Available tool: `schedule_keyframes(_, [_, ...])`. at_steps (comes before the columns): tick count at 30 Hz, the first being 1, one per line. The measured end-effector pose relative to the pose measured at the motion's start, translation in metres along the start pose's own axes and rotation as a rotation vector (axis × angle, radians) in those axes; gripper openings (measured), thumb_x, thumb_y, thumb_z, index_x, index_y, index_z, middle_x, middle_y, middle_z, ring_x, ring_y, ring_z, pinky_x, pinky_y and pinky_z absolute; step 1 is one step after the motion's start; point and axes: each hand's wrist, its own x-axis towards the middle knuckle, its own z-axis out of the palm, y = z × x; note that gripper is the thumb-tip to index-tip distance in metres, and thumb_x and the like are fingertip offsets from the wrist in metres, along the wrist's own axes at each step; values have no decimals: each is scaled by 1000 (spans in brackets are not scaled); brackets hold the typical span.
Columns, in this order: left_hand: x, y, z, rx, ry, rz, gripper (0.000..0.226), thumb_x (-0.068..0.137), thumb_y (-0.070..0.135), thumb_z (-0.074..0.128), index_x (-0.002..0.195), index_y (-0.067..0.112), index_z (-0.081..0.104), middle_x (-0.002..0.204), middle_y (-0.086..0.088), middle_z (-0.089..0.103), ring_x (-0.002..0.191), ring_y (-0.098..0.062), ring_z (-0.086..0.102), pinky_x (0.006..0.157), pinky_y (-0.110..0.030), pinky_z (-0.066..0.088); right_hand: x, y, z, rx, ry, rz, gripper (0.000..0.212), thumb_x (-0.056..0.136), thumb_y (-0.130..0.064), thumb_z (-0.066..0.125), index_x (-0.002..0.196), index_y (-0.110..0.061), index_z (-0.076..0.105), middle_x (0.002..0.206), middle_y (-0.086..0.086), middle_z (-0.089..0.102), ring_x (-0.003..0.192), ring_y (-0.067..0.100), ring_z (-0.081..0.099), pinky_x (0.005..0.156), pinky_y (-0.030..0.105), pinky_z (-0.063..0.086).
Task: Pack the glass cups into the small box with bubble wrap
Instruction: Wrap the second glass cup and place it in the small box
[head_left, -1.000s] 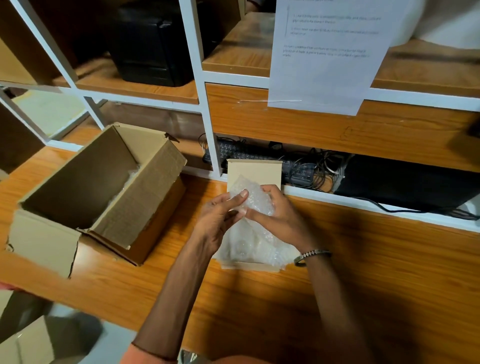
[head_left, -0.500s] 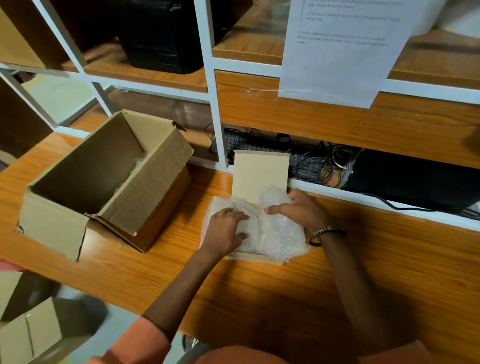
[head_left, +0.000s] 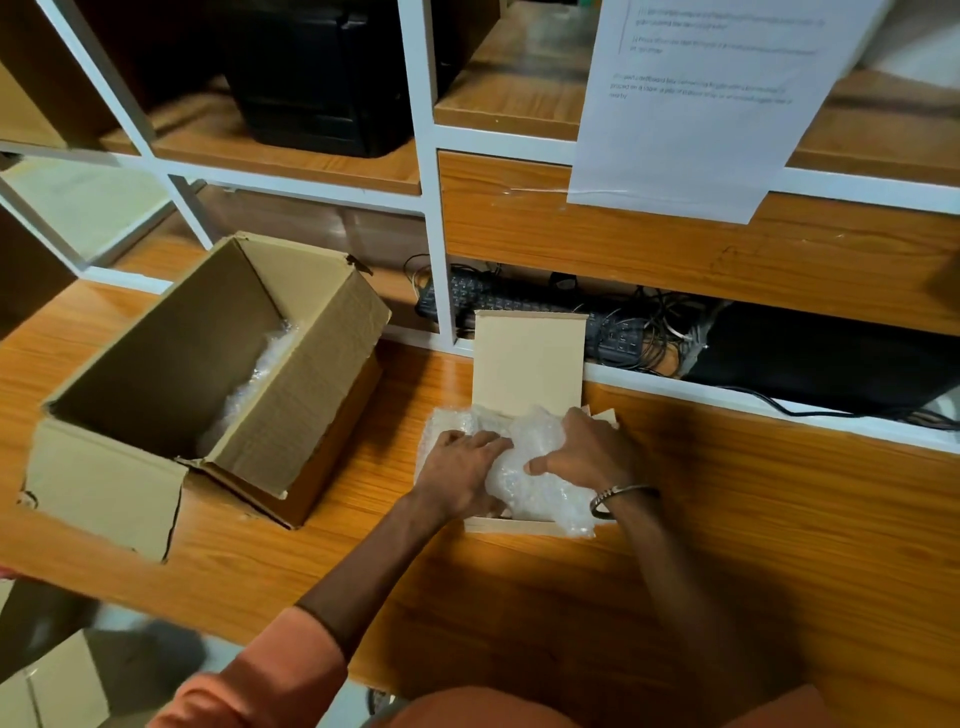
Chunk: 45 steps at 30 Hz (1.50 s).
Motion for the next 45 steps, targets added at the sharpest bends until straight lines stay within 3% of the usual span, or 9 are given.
schedule_keyframes(6, [-3,-5,0,6,-21,15,94,80,70,76,159,29,46,167,-5,44,153,-23,42,122,-49,26,2,-2,-38,-185,43,-357,89,79,-47,88,154,-26,45,146,-1,57,132,24,55,96,35,49])
schedule_keyframes(10, [-6,-8,2,38,1,2,87,81,66,78,155,28,52,166,-2,46,151,-24,43,123,-46,26,10,-2,-53,-535,86,-670,77,80,-32,81,151,-36,50,129,-4,55,119,20,50,92,39,44])
schedule_keyframes(15, [-9,-8,3,52,32,5,93,81,73,74,160,34,44,170,1,40,152,-22,41,124,-43,25,8,2,-33,-818,58,-892,74,77,-15,84,143,-38,61,136,1,57,126,26,49,104,51,41])
schedule_keyframes(22, [-10,-7,-1,-13,32,-13,95,79,72,75,160,34,44,168,1,44,151,-23,42,123,-45,25,10,11,-5,-917,17,-1019,69,86,-5,78,144,-37,59,142,3,57,140,30,44,110,54,39])
schedule_keyframes(31, [-9,-5,3,-64,23,-49,99,75,71,78,158,32,42,162,6,51,146,-22,47,122,-46,29,16,25,7,-734,-183,-1026,78,84,15,73,146,-31,64,158,14,51,150,33,42,118,46,40])
schedule_keyframes(36, [-8,-1,1,-59,-16,-72,97,80,64,81,161,31,40,166,1,46,150,-25,43,126,-47,25,12,21,-4,-440,-348,-767,73,88,10,62,148,-31,63,168,5,41,161,21,22,127,40,29])
schedule_keyframes(39, [-5,-1,-6,-14,-54,-53,90,88,57,78,163,27,38,168,-3,43,153,-27,40,128,-46,22,10,19,-22,-301,-231,-650,50,97,-24,71,147,-30,63,159,1,51,151,20,39,121,40,35])
schedule_keyframes(42, [-4,2,-10,100,-15,-44,89,92,55,75,165,24,34,170,-5,38,157,-26,33,129,-46,19,12,25,-24,-422,-19,-582,64,93,-65,68,147,-31,61,144,-3,61,132,21,54,108,42,44])
schedule_keyframes(45, [-2,5,-4,149,-12,-37,101,90,54,77,169,21,23,175,-8,26,162,-29,22,130,-48,16,7,28,-6,-557,-98,-565,69,94,-68,63,153,-34,53,144,2,60,130,26,54,106,45,43])
